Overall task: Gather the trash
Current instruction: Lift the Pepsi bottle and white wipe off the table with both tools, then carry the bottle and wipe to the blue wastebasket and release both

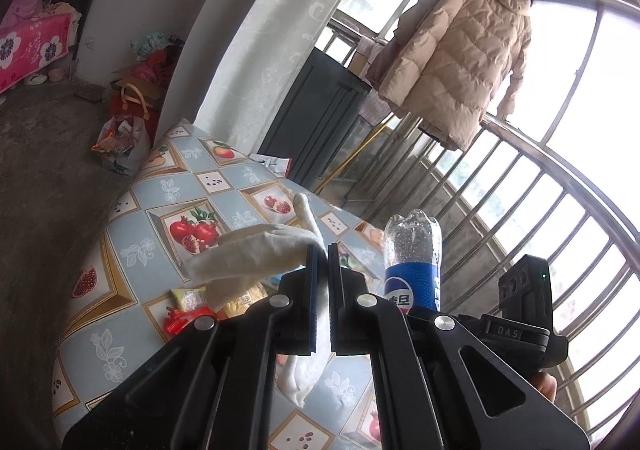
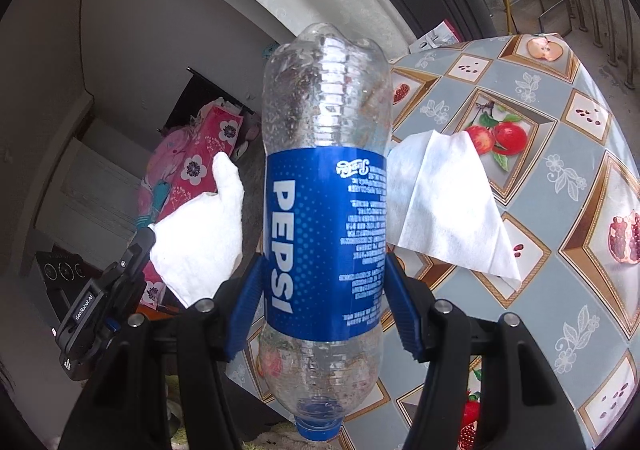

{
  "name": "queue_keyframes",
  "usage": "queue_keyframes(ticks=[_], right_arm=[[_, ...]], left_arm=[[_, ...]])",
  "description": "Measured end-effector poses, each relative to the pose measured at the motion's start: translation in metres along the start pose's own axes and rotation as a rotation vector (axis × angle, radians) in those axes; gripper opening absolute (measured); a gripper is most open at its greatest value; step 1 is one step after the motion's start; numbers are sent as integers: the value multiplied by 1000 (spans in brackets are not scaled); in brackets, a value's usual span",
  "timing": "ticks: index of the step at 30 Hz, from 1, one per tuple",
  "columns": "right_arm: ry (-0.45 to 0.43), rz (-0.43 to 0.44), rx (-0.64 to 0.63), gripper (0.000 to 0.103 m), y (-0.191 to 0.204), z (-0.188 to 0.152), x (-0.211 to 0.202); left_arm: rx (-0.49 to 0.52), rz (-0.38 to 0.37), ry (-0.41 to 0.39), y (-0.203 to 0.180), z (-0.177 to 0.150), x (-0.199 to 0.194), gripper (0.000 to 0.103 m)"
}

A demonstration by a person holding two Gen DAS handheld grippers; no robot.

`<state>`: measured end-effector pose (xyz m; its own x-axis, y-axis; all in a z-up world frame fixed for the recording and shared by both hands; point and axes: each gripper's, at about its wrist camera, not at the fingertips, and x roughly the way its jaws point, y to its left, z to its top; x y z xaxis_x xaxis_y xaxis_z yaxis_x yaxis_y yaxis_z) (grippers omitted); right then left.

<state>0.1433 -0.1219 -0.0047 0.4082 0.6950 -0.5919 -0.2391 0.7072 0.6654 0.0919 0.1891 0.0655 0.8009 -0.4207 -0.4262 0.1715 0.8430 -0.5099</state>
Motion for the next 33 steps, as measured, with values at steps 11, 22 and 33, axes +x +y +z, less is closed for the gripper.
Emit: queue_keyframes(ticks=[11, 22, 33], right_arm=[[-100, -6, 69, 58, -26, -6, -55], [-210, -17, 163, 58, -64, -24, -117], [-440, -91, 306, 58, -118, -73, -214]], left_arm=[[53, -63, 9, -37, 0, 12, 3], [110, -149, 77, -85, -8, 39, 3], [235, -298, 276, -159, -30, 93, 3]])
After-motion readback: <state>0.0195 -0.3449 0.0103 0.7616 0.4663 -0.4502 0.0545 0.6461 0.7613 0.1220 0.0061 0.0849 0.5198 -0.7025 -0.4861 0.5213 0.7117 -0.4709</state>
